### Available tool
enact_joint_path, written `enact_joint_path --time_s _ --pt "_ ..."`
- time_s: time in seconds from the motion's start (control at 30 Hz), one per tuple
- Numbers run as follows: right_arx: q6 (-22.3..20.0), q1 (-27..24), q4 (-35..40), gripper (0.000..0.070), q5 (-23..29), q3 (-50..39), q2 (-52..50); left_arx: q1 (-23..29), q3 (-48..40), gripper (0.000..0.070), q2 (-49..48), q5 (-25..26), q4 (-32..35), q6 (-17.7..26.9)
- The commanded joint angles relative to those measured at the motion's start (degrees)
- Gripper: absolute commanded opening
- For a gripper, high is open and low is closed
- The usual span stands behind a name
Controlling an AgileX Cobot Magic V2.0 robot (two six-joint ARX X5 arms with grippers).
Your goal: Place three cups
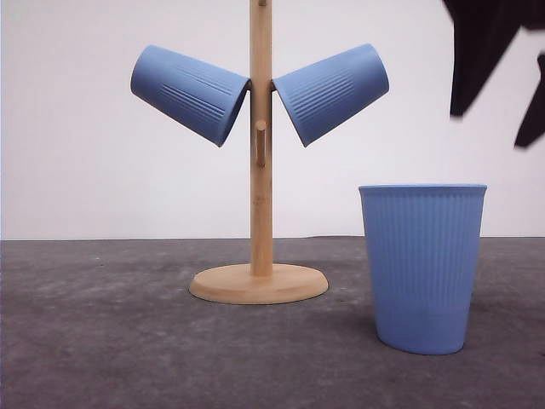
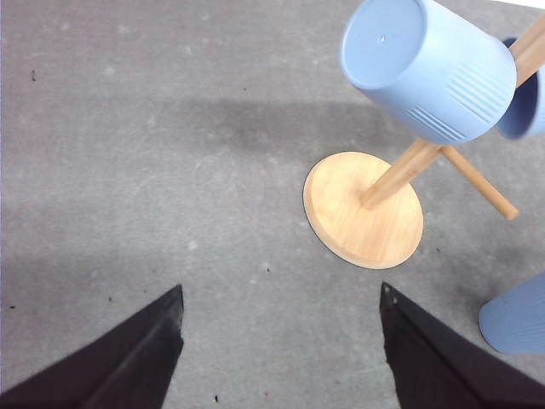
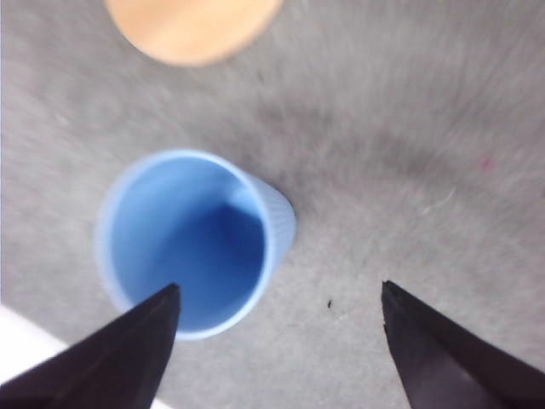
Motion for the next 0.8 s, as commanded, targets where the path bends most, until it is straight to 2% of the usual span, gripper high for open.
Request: enact_joint_path --time_s 0.0,0.13,0.2,0.37,0.47,0.63,0.77 --pt "1.37 0.59 2.26 0.0462 -0.02 -1.68 1.09 -0.15 0.59 0.0424 0.17 0.13 0.57 -0.09" --pt "3.65 1.39 8.17 0.0450 -0.43 -7.25 1.30 -0.15 0.59 0.0424 0.17 0.13 0.57 -0.09" --pt "4.45 1.69 10.47 0.0407 -0.45 -9.44 1.32 -0.15 0.59 0.0424 0.17 0.13 0.57 -0.09" --pt "5.44 2.43 12.74 0.0205 -0.42 -12.30 1.36 -0.15 0.59 0.0424 0.17 0.13 0.57 -0.09" --pt "4.96 2.46 12.49 0.0012 -0.88 -12.42 1.34 -0.24 0.59 0.0424 0.17 0.15 0.57 -0.07" --pt "3.87 2.38 10.60 0.0000 -6.13 -11.90 1.23 -1.70 0.59 0.0428 -0.11 0.39 0.11 -0.01" --pt "0.76 2.40 4.34 0.0000 -10.49 -9.05 1.23 -3.48 0.59 0.0436 -0.18 5.06 -2.66 1.30"
